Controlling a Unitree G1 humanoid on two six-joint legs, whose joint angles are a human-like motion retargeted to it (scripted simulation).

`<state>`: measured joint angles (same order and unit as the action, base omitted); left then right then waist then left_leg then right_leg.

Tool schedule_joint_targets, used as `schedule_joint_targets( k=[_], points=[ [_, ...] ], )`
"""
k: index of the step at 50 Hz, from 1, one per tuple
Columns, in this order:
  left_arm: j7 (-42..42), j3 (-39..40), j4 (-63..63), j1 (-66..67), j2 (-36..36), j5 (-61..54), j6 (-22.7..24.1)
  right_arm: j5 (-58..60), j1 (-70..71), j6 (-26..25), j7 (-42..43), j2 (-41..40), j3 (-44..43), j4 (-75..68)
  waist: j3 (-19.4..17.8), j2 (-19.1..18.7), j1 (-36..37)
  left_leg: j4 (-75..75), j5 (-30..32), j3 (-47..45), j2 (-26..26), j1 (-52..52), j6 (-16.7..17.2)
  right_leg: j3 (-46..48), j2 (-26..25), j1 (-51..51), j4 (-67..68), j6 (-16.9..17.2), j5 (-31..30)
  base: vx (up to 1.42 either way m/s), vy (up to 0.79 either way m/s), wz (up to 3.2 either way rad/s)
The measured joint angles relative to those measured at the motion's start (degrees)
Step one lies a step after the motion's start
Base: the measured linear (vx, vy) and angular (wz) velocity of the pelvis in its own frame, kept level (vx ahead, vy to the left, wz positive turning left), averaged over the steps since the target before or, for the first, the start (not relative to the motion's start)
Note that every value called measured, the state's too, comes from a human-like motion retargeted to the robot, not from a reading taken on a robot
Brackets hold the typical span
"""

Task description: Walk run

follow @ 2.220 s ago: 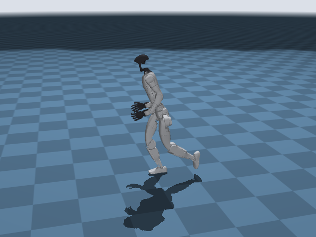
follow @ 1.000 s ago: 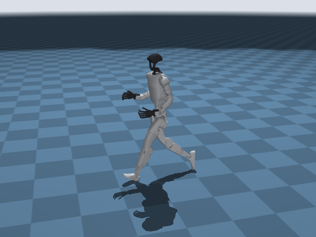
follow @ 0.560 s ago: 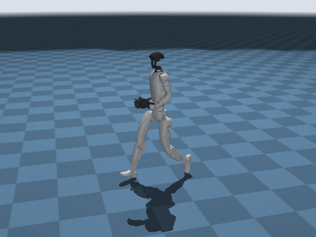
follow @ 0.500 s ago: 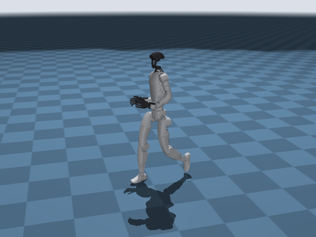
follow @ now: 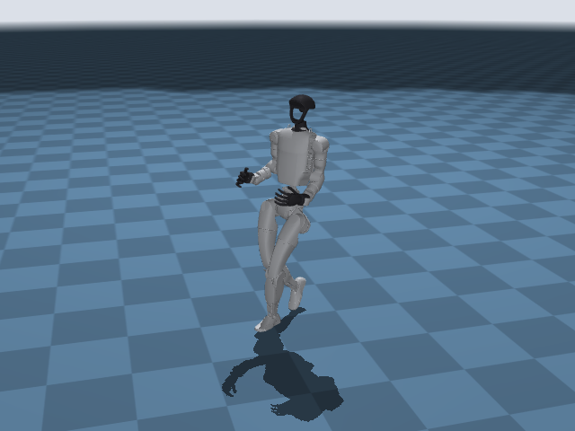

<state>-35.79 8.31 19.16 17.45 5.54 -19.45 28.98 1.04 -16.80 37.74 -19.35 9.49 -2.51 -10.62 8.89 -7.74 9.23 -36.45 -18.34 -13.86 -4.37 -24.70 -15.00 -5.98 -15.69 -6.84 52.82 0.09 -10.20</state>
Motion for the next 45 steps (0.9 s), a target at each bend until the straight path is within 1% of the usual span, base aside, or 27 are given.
schedule_joint_targets(
  k=[2, 3, 5, 7, 8, 10, 11, 12, 13, 15, 16, 17, 18, 19, 20, 22, 23, 24, 25, 28, 30, 33, 38, 40, 42, 43, 45],
  points=[
    [3.31, -3.59, 0.66, 1.36, 2.31, -0.73, 1.39, -2.36, -3.83, -0.37, -1.44, 0.08, -2.63, -0.85, 0.52, -1.86, -0.84, 6.14, 2.64, 1.53, 4.24, 4.89, 0.00, -0.12, 4.36, -6.19, -3.25, -4.02, 5.88, 1.04, 0.56, 1.71],
    [4.43, -5.21, 1.21, 1.90, 2.98, -1.27, 1.46, -2.65, -6.07, 0.03, -1.79, -0.40, -4.78, -0.81, 0.27, -2.45, -2.89, 9.18, 5.44, 4.35, 7.43, 6.72, 0.00, 1.02, 7.29, -9.24, -5.86, -4.55, 7.65, 0.92, 0.36, 2.88],
    [4.54, -7.89, 2.33, 2.04, 2.87, -1.91, 0.55, -2.24, -10.04, 1.09, -0.14, -1.95, -8.41, -0.85, 0.05, -2.73, -6.86, 14.99, 11.61, 7.19, 9.62, 11.48, 2.29, 2.19, 11.45, -12.75, -15.87, -4.01, 9.13, 0.82, 0.12, 3.12],
    [3.31, -9.72, 3.12, 1.53, 1.33, -1.82, 0.01, -1.19, -13.23, 2.09, 3.81, -4.16, -10.19, -1.10, -0.42, -2.26, -10.30, 18.37, 17.11, 8.79, 10.98, 16.05, 4.22, -0.76, 12.42, -14.51, -27.77, -2.77, 8.13, 0.94, -0.13, 2.91],
    [2.95, -10.56, 3.24, 1.22, 0.36, -1.55, 0.03, -0.77, -14.52, 2.40, 5.64, -5.23, -10.90, -1.23, -0.83, -1.68, -11.88, 18.85, 19.41, 10.24, 11.79, 17.80, 5.26, -4.14, 12.43, -14.83, -33.39, -2.13, 8.41, 1.02, -0.22, 2.86],
    [2.70, -12.33, 2.90, 0.26, -2.04, -0.40, 0.51, 0.24, -16.34, 2.66, 9.21, -7.58, -11.92, -1.46, -2.03, -0.66, -14.75, 18.39, 23.28, 14.38, 13.04, 20.64, 7.11, -13.73, 12.20, -14.43, -43.07, 0.75, 10.51, 0.75, -0.22, 2.75],
    [2.88, -13.04, 2.36, -0.53, -3.29, 0.68, 0.86, 0.78, -16.61, 2.52, 10.98, -8.52, -11.96, -1.42, -2.96, 0.12, -15.04, 17.11, 24.55, 15.68, 13.57, 21.71, 7.78, -20.61, 12.28, -13.32, -46.42, 3.86, 11.81, 0.82, -0.33, 2.30],
    [3.10, -13.71, 1.74, -1.34, -4.46, 1.76, 1.13, 1.19, -16.76, 2.47, 12.56, -9.28, -11.90, -1.32, -3.89, 1.04, -15.01, 15.52, 25.66, 16.71, 14.17, 22.73, 8.43, -24.97, 12.85, -12.60, -48.85, 6.31, 12.81, 1.00, -0.41, 1.79],
    [3.40, -14.31, 0.99, -2.19, -5.49, 2.84, 1.27, 1.35, -16.66, 2.60, 13.76, -9.65, -11.65, -1.12, -4.84, 2.27, -14.33, 13.34, 26.44, 17.17, 14.90, 23.65, 9.03, -24.29, 14.40, -12.65, -49.43, 7.44, 13.20, 0.86, -0.38, 1.94],
    [4.05, -15.77, -0.76, -4.22, -7.65, 4.52, 0.83, 1.47, -15.67, 3.03, 15.18, -9.82, -11.11, -0.87, -6.55, 4.37, -16.10, 5.11, 27.22, 20.14, 16.48, 24.00, 10.57, -21.01, 16.79, -12.69, -46.52, 11.31, 10.34, 0.70, -0.37, 2.68],
    [4.09, -16.23, -2.02, -4.94, -8.71, 4.82, 0.20, 1.35, -14.87, 3.16, 15.05, -9.30, -10.61, -0.93, -6.21, 4.42, -17.24, -0.88, 27.77, 20.86, 16.16, 22.38, 12.84, -15.68, 18.18, -13.74, -43.67, 8.91, 10.90, 0.69, -0.45, 2.87],
    [3.72, -16.16, -3.13, -5.21, -9.59, 5.21, -0.19, 1.02, -14.28, 3.35, 14.79, -8.67, -9.63, -1.10, -5.84, 4.58, -17.49, -6.77, 28.50, 19.67, 15.35, 20.74, 14.67, -11.97, 17.77, -14.35, -40.09, 5.91, 11.58, 0.92, -0.65, 1.95],
    [2.53, -15.02, -3.91, -4.56, -10.07, 5.78, -0.08, 0.24, -14.12, 3.64, 14.28, -7.80, -7.69, -1.48, -5.37, 4.95, -15.95, -12.43, 29.62, 14.71, 13.57, 19.05, 15.61, -11.47, 13.76, -14.08, -35.02, 1.70, 12.52, 0.96, -0.67, 1.70],
    [0.48, -13.99, -3.59, -4.25, -9.76, 6.52, 0.24, -1.77, -12.69, 3.67, 13.73, -7.32, -6.90, -2.72, -5.14, 4.33, -15.32, -18.96, 29.13, 13.17, 10.30, 16.41, 17.24, -9.00, 13.38, -14.23, -32.00, 1.25, 13.83, 0.80, -0.53, 2.09],
    [-1.99, -13.02, -2.73, -4.12, -9.04, 7.32, 0.66, -4.40, -10.61, 3.56, 13.16, -7.04, -6.70, -4.38, -5.04, 3.21, -15.15, -25.92, 27.82, 13.34, 6.28, 13.29, 19.21, -5.54, 14.81, -14.58, -30.02, 2.67, 15.31, 0.51, -0.17, 2.23],
    [-0.40, -11.57, -0.17, -3.31, -5.77, 8.00, 0.43, -9.48, -4.71, 0.97, 7.88, -6.33, -6.57, -8.46, -3.62, 4.23, -12.27, -27.69, 25.21, 5.98, 3.70, 9.83, 15.87, -2.67, 16.30, -13.00, -30.77, 0.60, 15.67, 0.44, 0.05, 1.12],
    [1.47, -11.87, 0.43, -2.44, -4.66, 7.71, 0.51, -10.60, -2.74, -0.23, 6.37, -6.31, -4.95, -9.18, -3.16, 5.33, -10.71, -26.47, 23.72, -0.05, 1.56, 9.30, 13.61, -1.75, 17.92, -11.86, -31.86, -0.30, 15.34, 0.39, 0.15, 0.89],
    [3.07, -12.57, 1.06, -1.65, -3.95, 7.49, 0.87, -12.16, -0.78, -1.08, 5.19, -6.20, -4.12, -9.29, -3.23, 5.76, -9.99, -24.91, 22.56, -2.25, 1.02, 7.90, 12.65, -0.90, 18.80, -10.86, -33.11, -0.61, 14.38, 0.28, 0.22, 1.45],
    [4.53, -13.47, 1.70, -0.88, -3.45, 7.30, 1.37, -13.95, 1.16, -1.74, 4.16, -6.06, -3.68, -9.11, -3.58, 5.86, -9.69, -23.19, 21.56, -2.53, 1.27, 6.05, 12.35, -0.10, 19.31, -9.91, -34.44, -0.63, 13.11, 0.23, 0.23, 2.18],
    [4.65, -13.89, 3.82, 0.53, -3.04, 5.91, 0.11, -16.02, 4.01, -1.57, 2.71, -5.12, -4.08, -6.74, -2.77, 7.48, -7.67, -14.77, 17.42, -3.40, 3.76, 0.37, 11.31, 9.58, 23.13, -4.47, -42.12, 0.17, 8.76, 0.26, 0.15, 2.43],
    [3.79, -13.77, 4.23, 0.62, -4.04, 5.50, -0.78, -15.62, 4.62, -1.70, 2.24, -4.35, -3.44, -4.76, -2.10, 8.43, -6.14, -7.56, 14.45, -7.43, 2.60, -1.38, 8.89, 15.25, 24.03, -1.14, -45.67, 1.28, 8.08, 0.17, 0.00, 2.50],
    [3.99, -13.34, 3.22, -0.86, -6.42, 5.98, -0.85, -14.84, 4.65, -2.63, 1.65, -3.09, -3.30, -1.23, -1.56, 9.25, -5.17, 0.52, 8.77, -15.25, -0.27, -3.25, 5.26, 23.32, 23.50, 2.71, -48.68, 1.60, 9.92, 0.24, 0.02, 2.67],
    [5.13, -10.77, 1.11, -2.63, -6.82, 8.82, -0.91, -13.68, 2.98, -3.13, 1.69, -4.02, -5.61, 0.97, -0.77, 12.54, -0.95, 8.07, 0.85, -26.80, -1.31, -4.79, 1.85, 34.10, 22.02, 7.90, -50.87, 0.92, 15.19, 0.38, 0.02, 1.86],
    [5.76, -9.09, 1.07, -2.77, -5.32, 9.76, -0.95, -12.86, 2.09, -2.91, 2.29, -5.91, -6.91, -0.23, -0.03, 13.77, 0.02, 11.35, 0.18, -31.38, -0.96, -3.19, 1.48, 37.21, 21.71, 9.73, -50.86, 2.42, 15.85, 0.58, 0.14, 1.38],
    [6.96, -7.59, 0.95, -2.03, -3.45, 10.17, -0.78, -12.44, 0.92, -2.33, 2.77, -7.86, -7.09, -2.03, 0.68, 14.82, 0.14, 14.28, -0.43, -32.48, 0.73, -0.77, 1.63, 39.39, 22.14, 11.35, -49.66, 4.95, 14.15, 0.61, 0.16, 1.20],
    [7.57, -7.01, 0.83, -1.43, -2.64, 10.27, -0.63, -12.32, 0.25, -1.98, 2.84, -8.74, -7.10, -3.12, 1.06, 15.24, 0.03, 15.00, -2.86, -30.60, 2.51, 0.32, 2.37, 40.17, 22.52, 12.02, -48.55, 6.33, 12.20, 0.68, 0.20, 1.04],
    [8.49, -5.74, 0.80, -0.38, -1.52, 10.39, -0.30, -11.76, -1.23, -1.25, 2.63, -10.07, -7.36, -5.96, 1.08, 15.54, 0.77, 15.34, -4.47, -22.67, 5.30, 0.01, 2.72, 39.62, 23.57, 13.31, -44.86, 8.94, 4.82, 0.82, 0.29, 0.79]
  ],
)
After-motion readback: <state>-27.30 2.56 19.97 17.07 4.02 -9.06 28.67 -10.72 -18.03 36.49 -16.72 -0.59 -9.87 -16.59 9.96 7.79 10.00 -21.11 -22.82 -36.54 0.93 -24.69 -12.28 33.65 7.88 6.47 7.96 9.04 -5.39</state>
